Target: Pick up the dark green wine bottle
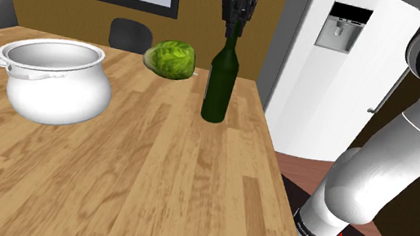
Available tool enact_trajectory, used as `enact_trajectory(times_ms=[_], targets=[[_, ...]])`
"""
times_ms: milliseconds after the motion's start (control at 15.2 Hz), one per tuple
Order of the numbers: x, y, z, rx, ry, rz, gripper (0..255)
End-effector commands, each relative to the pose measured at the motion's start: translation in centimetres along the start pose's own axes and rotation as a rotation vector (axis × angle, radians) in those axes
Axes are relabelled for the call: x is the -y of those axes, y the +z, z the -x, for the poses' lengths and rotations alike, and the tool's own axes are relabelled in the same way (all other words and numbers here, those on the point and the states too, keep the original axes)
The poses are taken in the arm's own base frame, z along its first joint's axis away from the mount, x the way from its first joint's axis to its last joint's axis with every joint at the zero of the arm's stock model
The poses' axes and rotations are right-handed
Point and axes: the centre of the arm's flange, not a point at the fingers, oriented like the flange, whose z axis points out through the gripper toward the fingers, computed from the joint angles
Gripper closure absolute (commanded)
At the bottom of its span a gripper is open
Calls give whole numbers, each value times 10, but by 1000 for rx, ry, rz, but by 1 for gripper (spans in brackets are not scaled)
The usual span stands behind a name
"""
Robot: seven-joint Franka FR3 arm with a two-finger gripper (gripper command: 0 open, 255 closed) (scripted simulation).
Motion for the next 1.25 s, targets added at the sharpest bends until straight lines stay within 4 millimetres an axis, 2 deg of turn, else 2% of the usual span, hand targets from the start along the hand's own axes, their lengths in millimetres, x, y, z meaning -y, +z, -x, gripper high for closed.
enact_trajectory(times_ms=[0, 66, 1056, 1188], targets=[[0, 1, -1, 3, 0, 0, 255], [-1, 1, 1, 3, 0, 0, 255], [-5, -78, 2, 3, 0, 0, 255], [-5, -79, 2, 3, 0, 0, 255]])
